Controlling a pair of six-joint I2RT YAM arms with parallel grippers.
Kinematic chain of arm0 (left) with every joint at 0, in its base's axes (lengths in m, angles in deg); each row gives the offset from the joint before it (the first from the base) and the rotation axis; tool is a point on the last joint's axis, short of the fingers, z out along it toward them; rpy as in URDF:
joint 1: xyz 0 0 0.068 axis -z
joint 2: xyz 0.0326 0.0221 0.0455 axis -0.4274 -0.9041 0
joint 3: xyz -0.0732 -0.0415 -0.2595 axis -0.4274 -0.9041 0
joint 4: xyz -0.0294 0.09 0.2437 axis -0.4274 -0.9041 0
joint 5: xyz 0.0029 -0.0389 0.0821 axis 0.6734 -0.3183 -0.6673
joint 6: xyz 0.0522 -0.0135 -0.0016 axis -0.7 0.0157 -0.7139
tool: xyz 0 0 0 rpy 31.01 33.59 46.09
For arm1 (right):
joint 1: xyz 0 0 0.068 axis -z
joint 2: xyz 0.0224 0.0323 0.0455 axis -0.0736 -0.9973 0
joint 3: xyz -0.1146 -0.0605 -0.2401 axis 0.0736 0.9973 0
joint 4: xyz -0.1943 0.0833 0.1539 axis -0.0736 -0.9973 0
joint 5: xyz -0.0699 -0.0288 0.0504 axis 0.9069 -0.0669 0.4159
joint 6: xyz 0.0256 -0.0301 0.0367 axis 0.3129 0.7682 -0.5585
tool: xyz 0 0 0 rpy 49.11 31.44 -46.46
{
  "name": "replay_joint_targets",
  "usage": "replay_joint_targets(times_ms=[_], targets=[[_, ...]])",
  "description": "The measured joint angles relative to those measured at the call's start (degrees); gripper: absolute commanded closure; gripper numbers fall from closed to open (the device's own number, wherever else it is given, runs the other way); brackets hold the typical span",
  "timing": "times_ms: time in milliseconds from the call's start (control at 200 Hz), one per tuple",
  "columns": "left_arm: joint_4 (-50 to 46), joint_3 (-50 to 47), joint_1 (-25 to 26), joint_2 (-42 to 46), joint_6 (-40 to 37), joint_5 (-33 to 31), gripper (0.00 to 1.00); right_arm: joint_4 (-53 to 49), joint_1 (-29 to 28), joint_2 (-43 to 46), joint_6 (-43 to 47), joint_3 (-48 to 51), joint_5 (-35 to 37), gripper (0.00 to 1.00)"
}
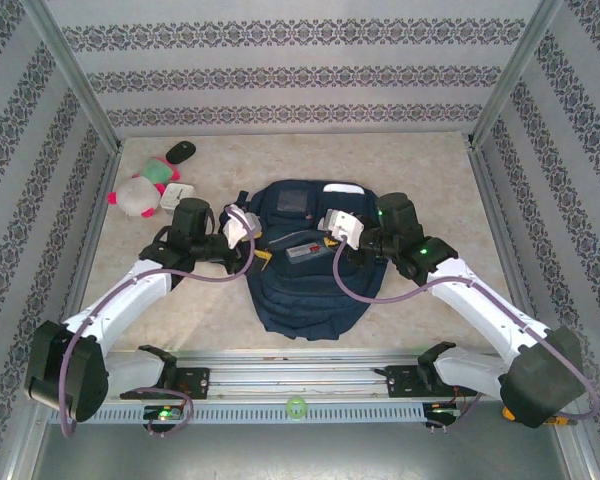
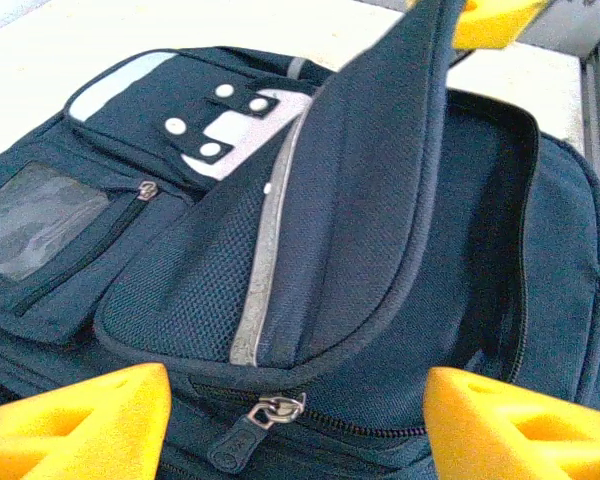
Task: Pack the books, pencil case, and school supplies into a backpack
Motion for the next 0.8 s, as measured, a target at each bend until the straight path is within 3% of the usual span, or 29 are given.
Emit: replay_joint_targets(times_ms=[125, 265, 630, 710, 805], targets=[[-4.15, 3.82, -0.15, -7.39, -9.94, 1.4, 0.23, 0.02, 0.26, 0.04, 0.15, 0.39, -0.96, 1.0], [-7.32, 4.83, -1.31, -11.63, -16.09, 2.16, 0.26, 0.02, 0.35, 0.33, 0.26, 1.11, -1.95, 1.0], [-15.61, 7.78, -2.38, -13.33, -23.41, 7.06, 0.85, 0.0, 0.37, 0.37, -1.38, 1.27, -2.25, 1.0], [-15.45, 6.45, -2.38, -11.52, -23.02, 6.27, 0.85, 0.0, 0.37, 0.33, -2.01, 1.27, -2.19, 1.0], [-15.32, 4.55, -2.36, -9.01, -22.32, 5.42, 0.75, 0.02, 0.37, 0.26, -2.97, 1.27, -2.12, 1.0]])
